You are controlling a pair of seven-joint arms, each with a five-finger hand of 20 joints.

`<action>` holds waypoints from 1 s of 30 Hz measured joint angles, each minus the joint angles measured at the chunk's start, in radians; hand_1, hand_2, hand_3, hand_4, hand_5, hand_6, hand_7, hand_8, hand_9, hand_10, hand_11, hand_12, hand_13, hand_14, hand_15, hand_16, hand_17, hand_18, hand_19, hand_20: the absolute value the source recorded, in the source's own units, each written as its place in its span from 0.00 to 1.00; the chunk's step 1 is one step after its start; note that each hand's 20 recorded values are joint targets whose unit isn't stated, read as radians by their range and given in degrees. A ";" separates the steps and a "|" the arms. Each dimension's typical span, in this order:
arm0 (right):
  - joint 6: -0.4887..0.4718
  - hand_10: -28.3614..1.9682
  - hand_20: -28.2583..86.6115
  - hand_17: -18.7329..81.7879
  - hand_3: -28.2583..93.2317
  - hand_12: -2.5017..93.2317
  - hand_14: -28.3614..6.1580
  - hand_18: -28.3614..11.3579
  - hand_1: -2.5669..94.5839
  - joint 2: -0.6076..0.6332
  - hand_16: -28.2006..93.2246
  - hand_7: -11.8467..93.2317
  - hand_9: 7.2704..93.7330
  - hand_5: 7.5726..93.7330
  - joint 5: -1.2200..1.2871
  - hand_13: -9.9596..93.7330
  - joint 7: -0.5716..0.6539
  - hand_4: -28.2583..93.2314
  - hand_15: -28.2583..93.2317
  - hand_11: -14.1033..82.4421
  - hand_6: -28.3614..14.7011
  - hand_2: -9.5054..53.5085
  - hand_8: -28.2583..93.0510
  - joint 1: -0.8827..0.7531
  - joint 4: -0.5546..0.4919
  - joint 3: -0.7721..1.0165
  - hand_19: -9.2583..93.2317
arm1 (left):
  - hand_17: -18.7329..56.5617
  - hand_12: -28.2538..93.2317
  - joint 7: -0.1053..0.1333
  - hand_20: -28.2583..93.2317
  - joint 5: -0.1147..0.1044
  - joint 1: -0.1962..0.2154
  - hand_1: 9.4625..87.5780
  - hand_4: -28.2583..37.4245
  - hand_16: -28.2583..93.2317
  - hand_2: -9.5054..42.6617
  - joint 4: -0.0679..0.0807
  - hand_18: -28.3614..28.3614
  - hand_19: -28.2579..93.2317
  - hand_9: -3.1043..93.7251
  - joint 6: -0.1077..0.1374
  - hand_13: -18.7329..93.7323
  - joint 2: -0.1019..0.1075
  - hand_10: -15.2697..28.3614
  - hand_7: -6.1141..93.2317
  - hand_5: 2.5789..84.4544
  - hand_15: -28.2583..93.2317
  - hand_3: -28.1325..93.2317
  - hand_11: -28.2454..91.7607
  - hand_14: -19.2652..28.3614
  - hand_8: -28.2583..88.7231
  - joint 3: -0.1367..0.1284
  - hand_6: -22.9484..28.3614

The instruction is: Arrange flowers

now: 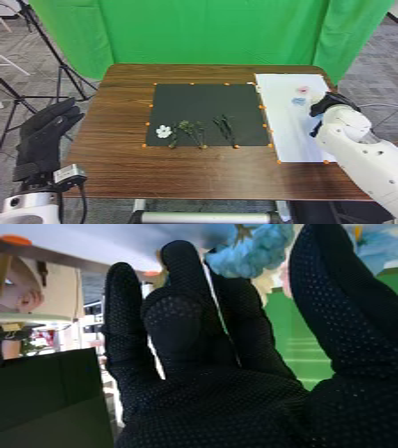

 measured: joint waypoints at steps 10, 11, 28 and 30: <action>0.043 0.58 0.29 0.45 0.82 0.37 0.59 0.21 0.56 -0.006 0.38 0.43 0.81 0.75 -0.019 0.80 0.008 0.00 0.93 0.50 0.61 0.03 0.22 0.029 0.017 -0.045 0.91 | 0.09 0.31 0.000 0.31 -0.001 -0.002 0.25 0.18 0.10 0.22 0.001 0.86 0.68 0.36 0.000 0.34 0.000 0.79 0.29 0.46 0.77 0.88 0.60 0.91 0.13 0.006 0.66; 0.053 0.61 0.29 0.45 0.82 0.38 0.61 0.22 0.57 -0.005 0.38 0.44 0.83 0.78 -0.022 0.81 0.011 0.00 0.92 0.50 0.62 0.03 0.23 0.031 0.019 -0.051 0.91 | 0.09 0.31 0.000 0.31 -0.001 -0.002 0.25 0.18 0.10 0.22 0.001 0.86 0.68 0.36 0.000 0.34 0.000 0.79 0.29 0.46 0.77 0.88 0.60 0.91 0.13 0.006 0.66; 0.172 0.72 0.28 0.47 0.83 0.43 0.64 0.23 0.60 0.006 0.41 0.40 0.88 0.84 -0.060 0.86 0.017 0.00 0.92 0.53 0.61 0.00 0.27 0.036 0.029 -0.102 0.92 | 0.09 0.31 0.003 0.31 -0.008 0.002 0.25 0.19 0.10 0.22 0.001 0.86 0.68 0.36 0.002 0.34 0.004 0.79 0.29 0.46 0.77 0.88 0.60 0.91 0.13 0.006 0.66; 0.198 0.72 0.28 0.47 0.83 0.44 0.65 0.23 0.60 0.010 0.41 0.40 0.88 0.84 -0.064 0.86 0.017 0.00 0.92 0.54 0.61 0.00 0.27 0.037 0.027 -0.109 0.92 | 0.09 0.31 0.003 0.31 -0.008 0.004 0.25 0.19 0.10 0.22 0.001 0.86 0.68 0.36 0.003 0.34 0.004 0.79 0.29 0.46 0.77 0.88 0.60 0.91 0.13 0.004 0.66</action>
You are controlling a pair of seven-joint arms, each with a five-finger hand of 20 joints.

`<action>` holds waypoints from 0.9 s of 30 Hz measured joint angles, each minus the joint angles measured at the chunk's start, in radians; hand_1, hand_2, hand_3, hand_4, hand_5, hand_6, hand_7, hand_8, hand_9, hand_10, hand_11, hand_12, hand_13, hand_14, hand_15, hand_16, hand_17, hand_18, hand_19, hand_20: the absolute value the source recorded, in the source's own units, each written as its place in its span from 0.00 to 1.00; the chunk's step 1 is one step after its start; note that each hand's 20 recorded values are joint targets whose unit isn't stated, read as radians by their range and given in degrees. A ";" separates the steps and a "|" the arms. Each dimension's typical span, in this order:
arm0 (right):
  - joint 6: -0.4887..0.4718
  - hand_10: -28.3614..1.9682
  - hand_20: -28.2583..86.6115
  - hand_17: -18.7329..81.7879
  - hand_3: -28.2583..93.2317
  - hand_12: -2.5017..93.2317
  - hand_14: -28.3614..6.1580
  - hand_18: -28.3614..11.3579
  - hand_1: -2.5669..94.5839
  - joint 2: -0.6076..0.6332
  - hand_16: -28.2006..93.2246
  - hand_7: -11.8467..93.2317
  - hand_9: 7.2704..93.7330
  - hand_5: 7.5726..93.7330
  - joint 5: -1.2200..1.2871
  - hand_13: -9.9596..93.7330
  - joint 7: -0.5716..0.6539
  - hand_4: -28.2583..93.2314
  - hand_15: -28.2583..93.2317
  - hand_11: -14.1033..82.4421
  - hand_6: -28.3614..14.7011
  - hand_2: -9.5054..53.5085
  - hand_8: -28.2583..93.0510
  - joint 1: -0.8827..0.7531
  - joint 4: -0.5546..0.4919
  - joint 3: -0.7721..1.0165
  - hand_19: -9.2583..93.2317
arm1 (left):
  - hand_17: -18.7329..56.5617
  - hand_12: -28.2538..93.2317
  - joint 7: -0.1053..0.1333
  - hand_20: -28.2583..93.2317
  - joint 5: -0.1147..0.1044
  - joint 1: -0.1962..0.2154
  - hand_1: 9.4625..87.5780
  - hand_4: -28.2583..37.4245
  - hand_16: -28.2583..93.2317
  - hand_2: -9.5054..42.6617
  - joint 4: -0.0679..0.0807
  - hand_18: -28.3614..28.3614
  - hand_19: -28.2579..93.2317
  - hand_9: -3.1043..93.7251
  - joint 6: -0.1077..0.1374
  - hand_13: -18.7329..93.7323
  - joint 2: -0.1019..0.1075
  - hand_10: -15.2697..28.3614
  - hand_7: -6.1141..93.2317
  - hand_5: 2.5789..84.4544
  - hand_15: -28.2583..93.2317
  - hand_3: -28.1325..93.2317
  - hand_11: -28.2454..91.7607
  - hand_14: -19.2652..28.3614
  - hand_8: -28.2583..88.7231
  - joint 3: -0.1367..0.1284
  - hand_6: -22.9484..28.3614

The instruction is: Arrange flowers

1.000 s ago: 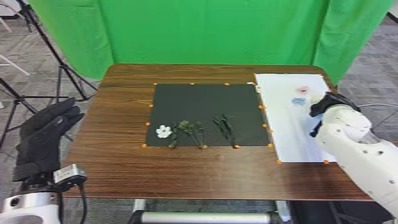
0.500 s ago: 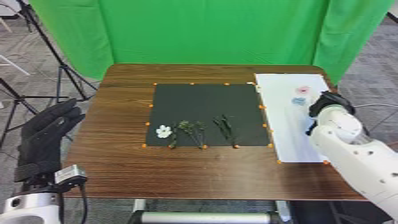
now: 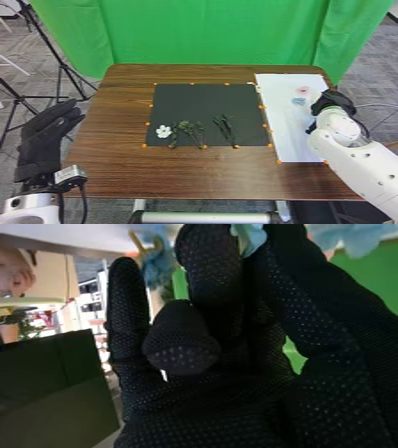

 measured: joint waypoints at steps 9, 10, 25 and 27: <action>0.041 0.73 0.28 0.47 0.84 0.44 0.65 0.24 0.60 0.019 0.41 0.39 0.89 0.85 -0.024 0.86 -0.029 0.00 0.91 0.54 0.61 0.00 0.28 0.027 -0.067 -0.031 0.92 | 0.09 0.31 0.005 0.31 -0.005 0.011 0.25 0.18 0.10 0.22 -0.001 0.86 0.68 0.36 0.006 0.34 0.003 0.79 0.29 0.46 0.77 0.88 0.60 0.91 0.13 -0.004 0.66; 0.043 0.73 0.28 0.47 0.84 0.44 0.65 0.23 0.60 0.019 0.41 0.39 0.89 0.85 -0.025 0.87 -0.035 0.00 0.91 0.54 0.61 0.00 0.28 0.032 -0.077 -0.034 0.92 | 0.09 0.31 0.007 0.31 -0.007 0.012 0.25 0.18 0.10 0.22 -0.001 0.86 0.68 0.36 0.007 0.34 0.005 0.79 0.29 0.46 0.77 0.88 0.60 0.91 0.13 -0.004 0.66; 0.000 0.73 0.28 0.47 0.84 0.44 0.65 0.24 0.60 -0.047 0.42 0.38 0.89 0.86 -0.014 0.87 -0.199 0.00 0.91 0.54 0.61 0.00 0.29 0.124 -0.215 -0.094 0.93 | 0.09 0.31 0.013 0.31 -0.012 0.030 0.25 0.18 0.10 0.22 -0.002 0.86 0.68 0.36 0.012 0.34 0.013 0.79 0.29 0.46 0.77 0.88 0.60 0.91 0.13 -0.022 0.66; -0.033 0.73 0.28 0.47 0.84 0.44 0.65 0.24 0.60 -0.080 0.42 0.38 0.89 0.86 -0.009 0.87 -0.225 0.00 0.91 0.54 0.61 0.00 0.29 0.139 -0.223 -0.104 0.93 | 0.09 0.32 0.013 0.31 -0.012 0.030 0.24 0.17 0.10 0.22 -0.002 0.86 0.68 0.36 0.012 0.34 0.013 0.79 0.29 0.46 0.77 0.88 0.60 0.91 0.13 -0.023 0.66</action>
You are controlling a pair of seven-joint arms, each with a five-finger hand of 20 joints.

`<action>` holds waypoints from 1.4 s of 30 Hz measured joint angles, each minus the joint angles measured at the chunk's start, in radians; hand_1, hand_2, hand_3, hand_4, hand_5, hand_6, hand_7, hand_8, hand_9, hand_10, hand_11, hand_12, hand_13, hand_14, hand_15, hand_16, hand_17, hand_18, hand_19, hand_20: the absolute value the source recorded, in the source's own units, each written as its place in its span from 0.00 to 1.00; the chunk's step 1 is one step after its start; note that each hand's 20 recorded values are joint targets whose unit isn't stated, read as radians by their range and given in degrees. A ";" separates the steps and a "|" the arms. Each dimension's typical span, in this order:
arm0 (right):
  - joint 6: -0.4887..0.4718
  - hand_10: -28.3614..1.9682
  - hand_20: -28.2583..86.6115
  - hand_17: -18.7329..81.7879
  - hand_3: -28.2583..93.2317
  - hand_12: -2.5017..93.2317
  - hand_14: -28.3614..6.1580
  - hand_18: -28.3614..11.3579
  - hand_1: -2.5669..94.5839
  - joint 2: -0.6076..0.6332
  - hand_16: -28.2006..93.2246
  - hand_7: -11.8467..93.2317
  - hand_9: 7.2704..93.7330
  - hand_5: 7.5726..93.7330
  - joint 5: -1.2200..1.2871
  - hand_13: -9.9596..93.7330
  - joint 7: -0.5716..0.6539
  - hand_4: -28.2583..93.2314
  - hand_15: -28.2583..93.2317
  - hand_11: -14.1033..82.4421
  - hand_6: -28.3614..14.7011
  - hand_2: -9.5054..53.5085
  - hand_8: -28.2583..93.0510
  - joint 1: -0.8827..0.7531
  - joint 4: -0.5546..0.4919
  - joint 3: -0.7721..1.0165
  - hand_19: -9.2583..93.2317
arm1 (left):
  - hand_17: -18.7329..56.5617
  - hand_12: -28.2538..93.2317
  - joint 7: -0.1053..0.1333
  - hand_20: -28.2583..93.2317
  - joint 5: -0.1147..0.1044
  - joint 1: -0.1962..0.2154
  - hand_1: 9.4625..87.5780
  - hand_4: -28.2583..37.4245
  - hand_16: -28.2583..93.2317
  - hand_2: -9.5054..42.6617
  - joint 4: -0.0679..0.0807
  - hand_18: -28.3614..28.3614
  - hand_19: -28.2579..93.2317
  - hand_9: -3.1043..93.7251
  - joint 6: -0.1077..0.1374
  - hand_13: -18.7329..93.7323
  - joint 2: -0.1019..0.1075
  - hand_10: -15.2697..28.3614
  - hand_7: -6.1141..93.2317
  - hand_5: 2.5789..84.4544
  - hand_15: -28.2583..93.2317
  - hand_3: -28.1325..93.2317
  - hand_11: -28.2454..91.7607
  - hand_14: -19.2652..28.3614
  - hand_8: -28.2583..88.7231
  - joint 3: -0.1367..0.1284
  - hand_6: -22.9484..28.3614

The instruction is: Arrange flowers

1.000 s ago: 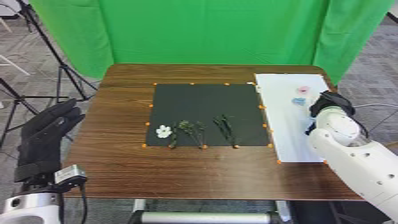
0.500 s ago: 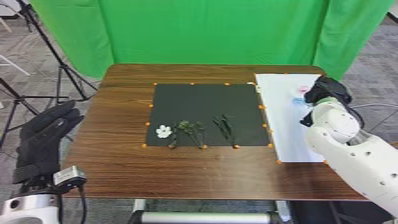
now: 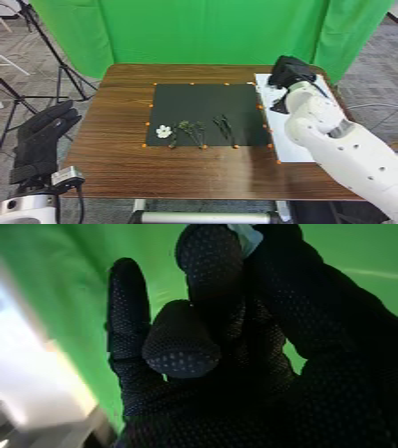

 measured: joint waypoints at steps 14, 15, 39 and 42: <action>-0.091 0.73 0.28 0.46 0.84 0.44 0.66 0.25 0.60 -0.253 0.42 0.38 0.89 0.86 -0.043 0.87 -0.086 0.00 0.91 0.54 0.61 0.00 0.29 0.083 0.059 -0.162 0.92 | 0.09 0.32 -0.003 0.32 0.010 0.017 0.23 0.16 0.10 0.21 0.001 0.86 0.68 0.37 0.005 0.35 -0.011 0.80 0.29 0.46 0.78 0.88 0.61 0.92 0.14 -0.016 0.66; -0.099 0.73 0.28 0.46 0.84 0.44 0.66 0.25 0.60 -0.272 0.42 0.38 0.89 0.86 -0.057 0.86 -0.092 0.00 0.91 0.54 0.61 0.00 0.29 0.082 0.067 -0.164 0.92 | 0.09 0.32 -0.003 0.32 0.012 0.017 0.23 0.15 0.10 0.21 0.001 0.86 0.68 0.37 0.005 0.35 -0.013 0.80 0.29 0.46 0.78 0.88 0.61 0.92 0.14 -0.016 0.66; -0.113 0.73 0.29 0.44 0.84 0.43 0.67 0.26 0.59 -0.576 0.42 0.39 0.89 0.85 -0.241 0.86 -0.187 0.00 0.91 0.55 0.63 0.00 0.27 -0.018 0.242 -0.192 0.90 | 0.09 0.32 -0.111 0.32 0.138 -0.131 0.23 0.15 0.10 0.21 0.037 0.86 0.68 0.37 -0.072 0.35 -0.113 0.80 0.29 0.46 0.78 0.88 0.61 0.92 0.14 0.036 0.66; -0.064 0.73 0.29 0.44 0.84 0.44 0.67 0.27 0.59 -0.573 0.42 0.39 0.89 0.85 -0.228 0.86 -0.158 0.00 0.91 0.55 0.63 0.00 0.27 0.003 0.271 -0.220 0.90 | 0.09 0.32 -0.120 0.32 0.150 -0.144 0.23 0.16 0.10 0.21 0.040 0.86 0.68 0.37 -0.086 0.35 -0.124 0.80 0.29 0.46 0.78 0.89 0.61 0.92 0.14 0.038 0.66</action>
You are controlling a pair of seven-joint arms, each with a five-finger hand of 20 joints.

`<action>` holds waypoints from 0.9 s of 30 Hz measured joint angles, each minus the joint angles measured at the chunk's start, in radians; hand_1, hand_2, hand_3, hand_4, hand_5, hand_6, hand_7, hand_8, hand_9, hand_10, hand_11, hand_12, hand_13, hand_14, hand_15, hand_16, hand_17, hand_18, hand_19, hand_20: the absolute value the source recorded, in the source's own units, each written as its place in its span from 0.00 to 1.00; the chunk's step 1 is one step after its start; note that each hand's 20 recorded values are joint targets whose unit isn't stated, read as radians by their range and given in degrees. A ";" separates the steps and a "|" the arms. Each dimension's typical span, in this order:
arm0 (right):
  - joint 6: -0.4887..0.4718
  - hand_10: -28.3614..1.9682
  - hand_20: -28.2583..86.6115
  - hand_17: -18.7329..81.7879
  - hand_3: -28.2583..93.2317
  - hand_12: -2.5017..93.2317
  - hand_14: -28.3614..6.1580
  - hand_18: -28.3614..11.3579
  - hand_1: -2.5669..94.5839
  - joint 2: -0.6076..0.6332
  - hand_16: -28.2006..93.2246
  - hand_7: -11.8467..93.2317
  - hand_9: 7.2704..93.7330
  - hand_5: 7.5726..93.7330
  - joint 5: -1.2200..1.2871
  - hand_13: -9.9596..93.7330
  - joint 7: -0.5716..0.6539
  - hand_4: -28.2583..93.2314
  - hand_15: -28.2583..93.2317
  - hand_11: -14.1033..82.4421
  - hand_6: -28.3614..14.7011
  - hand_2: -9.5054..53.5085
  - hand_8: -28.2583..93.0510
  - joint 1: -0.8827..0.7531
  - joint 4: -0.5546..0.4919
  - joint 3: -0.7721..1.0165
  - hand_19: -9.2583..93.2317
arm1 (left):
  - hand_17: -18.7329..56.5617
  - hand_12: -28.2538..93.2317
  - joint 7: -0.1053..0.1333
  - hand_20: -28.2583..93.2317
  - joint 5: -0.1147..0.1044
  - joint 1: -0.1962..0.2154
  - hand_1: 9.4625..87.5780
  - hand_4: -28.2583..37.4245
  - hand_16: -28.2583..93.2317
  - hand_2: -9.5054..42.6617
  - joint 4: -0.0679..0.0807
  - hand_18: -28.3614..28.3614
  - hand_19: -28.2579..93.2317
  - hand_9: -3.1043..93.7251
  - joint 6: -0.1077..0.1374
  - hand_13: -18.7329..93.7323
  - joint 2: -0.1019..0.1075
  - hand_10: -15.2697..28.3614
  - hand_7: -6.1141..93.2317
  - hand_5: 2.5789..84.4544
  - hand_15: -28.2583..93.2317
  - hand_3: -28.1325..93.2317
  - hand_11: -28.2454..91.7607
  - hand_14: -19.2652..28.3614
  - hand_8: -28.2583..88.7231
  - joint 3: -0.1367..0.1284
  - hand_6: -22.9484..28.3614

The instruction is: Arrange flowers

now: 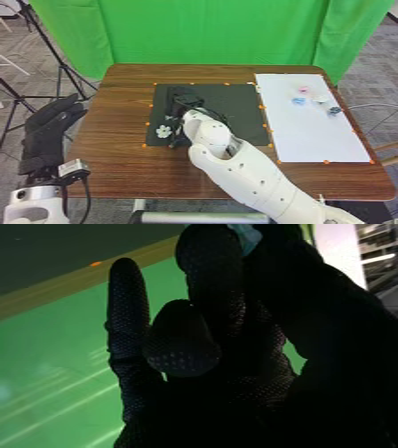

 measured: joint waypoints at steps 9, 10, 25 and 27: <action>0.015 0.73 0.29 0.43 0.84 0.44 0.66 0.26 0.59 0.011 0.42 0.39 0.89 0.84 0.009 0.85 0.035 0.00 0.91 0.54 0.64 0.00 0.26 0.038 0.040 -0.003 0.89 | 0.09 0.32 -0.019 0.32 0.023 -0.024 0.23 0.16 0.10 0.21 0.006 0.86 0.67 0.37 -0.025 0.35 -0.026 0.80 0.29 0.46 0.78 0.89 0.61 0.92 0.13 0.004 0.66; 0.008 0.73 0.29 0.42 0.84 0.44 0.66 0.26 0.59 0.010 0.42 0.39 0.88 0.84 0.008 0.85 0.035 0.00 0.90 0.54 0.64 0.00 0.26 0.037 0.040 0.004 0.89 | 0.09 0.32 -0.019 0.32 0.023 -0.024 0.23 0.16 0.10 0.21 0.006 0.86 0.67 0.37 -0.026 0.35 -0.027 0.80 0.29 0.46 0.78 0.89 0.61 0.92 0.13 0.004 0.66; -0.037 0.73 0.30 0.40 0.82 0.44 0.64 0.25 0.56 -0.009 0.42 0.39 0.86 0.81 -0.001 0.82 0.040 0.00 0.90 0.53 0.63 0.00 0.25 0.015 0.040 0.028 0.87 | 0.09 0.32 -0.041 0.32 0.030 -0.070 0.23 0.17 0.10 0.21 0.023 0.85 0.67 0.37 -0.043 0.35 -0.027 0.80 0.29 0.46 0.78 0.89 0.61 0.92 0.14 0.021 0.66; -0.038 0.71 0.31 0.39 0.82 0.43 0.63 0.25 0.55 -0.011 0.42 0.39 0.85 0.80 0.001 0.82 0.043 0.00 0.90 0.53 0.62 0.00 0.24 0.015 0.040 0.026 0.87 | 0.09 0.32 -0.042 0.32 0.031 -0.073 0.23 0.17 0.10 0.21 0.023 0.85 0.67 0.37 -0.045 0.35 -0.027 0.80 0.29 0.46 0.78 0.89 0.61 0.92 0.14 0.021 0.66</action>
